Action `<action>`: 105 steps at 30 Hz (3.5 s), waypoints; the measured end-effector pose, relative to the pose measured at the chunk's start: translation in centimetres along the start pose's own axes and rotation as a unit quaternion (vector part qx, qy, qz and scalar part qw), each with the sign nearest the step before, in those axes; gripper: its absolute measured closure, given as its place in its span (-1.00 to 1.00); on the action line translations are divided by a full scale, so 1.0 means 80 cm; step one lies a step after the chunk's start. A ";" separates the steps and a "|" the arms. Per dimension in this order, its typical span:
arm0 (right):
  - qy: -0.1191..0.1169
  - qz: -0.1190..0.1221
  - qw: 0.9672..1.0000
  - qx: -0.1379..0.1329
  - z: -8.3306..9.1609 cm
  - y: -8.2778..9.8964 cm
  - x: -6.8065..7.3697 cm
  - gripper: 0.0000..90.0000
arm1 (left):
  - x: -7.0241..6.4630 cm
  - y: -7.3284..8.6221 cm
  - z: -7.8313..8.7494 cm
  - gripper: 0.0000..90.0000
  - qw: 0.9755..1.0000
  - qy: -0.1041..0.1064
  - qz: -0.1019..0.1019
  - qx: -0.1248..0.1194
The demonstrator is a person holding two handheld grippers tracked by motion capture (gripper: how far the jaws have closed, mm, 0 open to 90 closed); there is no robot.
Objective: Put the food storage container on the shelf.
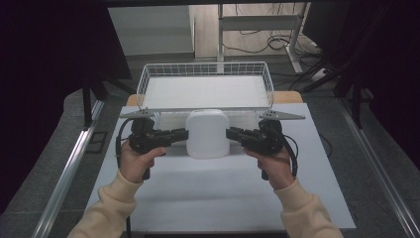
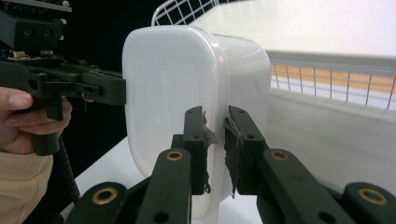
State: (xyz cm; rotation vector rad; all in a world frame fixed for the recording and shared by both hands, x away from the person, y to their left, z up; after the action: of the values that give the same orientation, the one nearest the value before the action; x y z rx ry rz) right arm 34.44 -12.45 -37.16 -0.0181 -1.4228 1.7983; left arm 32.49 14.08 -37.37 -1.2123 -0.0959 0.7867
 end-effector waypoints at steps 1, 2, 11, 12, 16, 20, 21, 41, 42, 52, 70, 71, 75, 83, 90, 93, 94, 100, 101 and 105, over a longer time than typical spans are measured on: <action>0.000 0.001 1.000 0.000 0.000 -0.003 0.000 0.75 | 0.001 -0.003 0.001 0.78 1.000 0.000 0.000 0.000; 0.000 0.001 1.000 0.000 0.000 -0.003 0.000 0.75 | 0.001 -0.003 0.001 0.78 1.000 0.000 0.000 0.000; -0.005 0.010 1.000 -0.006 -0.003 -0.032 0.003 0.75 | 0.007 -0.027 0.005 0.78 1.000 -0.003 -0.005 -0.006; -0.005 0.010 1.000 -0.006 -0.003 -0.032 0.003 0.75 | 0.009 -0.030 0.005 0.78 1.000 -0.001 -0.004 -0.007; -0.008 0.010 1.000 -0.005 -0.007 -0.044 0.001 0.75 | 0.014 -0.040 0.006 0.78 1.000 -0.002 -0.004 -0.007; -0.006 0.011 1.000 -0.007 -0.011 -0.055 -0.001 0.75 | 0.023 -0.052 0.005 0.78 1.000 -0.001 -0.001 -0.008; -0.007 0.009 1.000 -0.006 -0.013 -0.060 -0.001 0.75 | 0.025 -0.054 0.005 0.78 1.000 0.000 0.001 -0.009; -0.006 -0.002 1.000 0.003 -0.042 -0.151 -0.010 0.76 | 0.076 -0.135 0.007 0.77 1.000 0.009 0.008 0.000; -0.007 -0.008 1.000 0.007 -0.045 -0.155 -0.013 0.76 | 0.087 -0.139 0.002 0.77 1.000 0.015 0.021 0.005; -0.004 -0.054 0.998 0.028 -0.064 -0.173 -0.049 0.77 | 0.127 -0.141 -0.033 0.77 0.997 0.035 0.071 0.022; 0.004 -0.176 0.983 0.044 -0.102 -0.193 -0.105 0.66 | 0.173 -0.162 -0.067 0.67 0.981 0.050 0.186 0.030; 0.003 -0.185 0.982 0.041 -0.105 -0.193 -0.109 0.65 | 0.177 -0.162 -0.069 0.64 0.978 0.053 0.198 0.028; -0.001 -0.210 0.977 0.038 -0.114 -0.191 -0.120 0.62 | 0.191 -0.157 -0.077 0.59 0.972 0.066 0.226 0.025; 0.000 -0.220 0.975 0.036 -0.121 -0.187 -0.126 0.35 | 0.194 -0.151 -0.085 0.38 0.974 0.059 0.216 0.025; 0.046 -0.117 0.992 0.016 -0.101 -0.188 -0.101 -0.23 | 0.168 -0.154 -0.071 -0.28 0.990 -0.005 0.137 0.011; 0.054 -0.062 0.997 -0.001 -0.080 -0.182 -0.086 -0.32 | 0.138 -0.139 -0.049 -0.40 0.996 -0.053 0.074 0.000; 0.054 -0.062 0.997 -0.001 -0.080 -0.182 -0.086 -0.32 | 0.138 -0.139 -0.049 -0.40 0.996 -0.053 0.074 0.000; 0.073 0.021 0.997 -0.002 -0.024 -0.132 -0.067 -0.40 | 0.092 -0.082 -0.012 -0.43 0.997 -0.080 0.012 -0.006; 0.073 0.021 0.997 -0.002 -0.024 -0.132 -0.067 -0.40 | 0.087 -0.072 -0.007 -0.43 0.997 -0.081 0.006 -0.005; 0.071 0.040 0.997 0.001 0.000 -0.090 -0.065 -0.40 | 0.067 -0.033 0.013 -0.43 0.996 -0.082 -0.019 -0.001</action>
State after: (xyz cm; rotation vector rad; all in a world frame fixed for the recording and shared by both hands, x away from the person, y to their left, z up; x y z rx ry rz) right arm 42.06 -15.41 -33.64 -0.2002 -1.3353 1.8258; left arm 37.28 17.74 -36.46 -1.1425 -0.2536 0.8520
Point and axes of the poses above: each handheld gripper's, and its own axes: z roughly backward along the jaws, y roughly out of its underside, x roughly to its left, the point moved 4 cm from there along -z, roughly forward along the jaws, and after that the axes turned 7 degrees about -z, right-handed, at the moved point
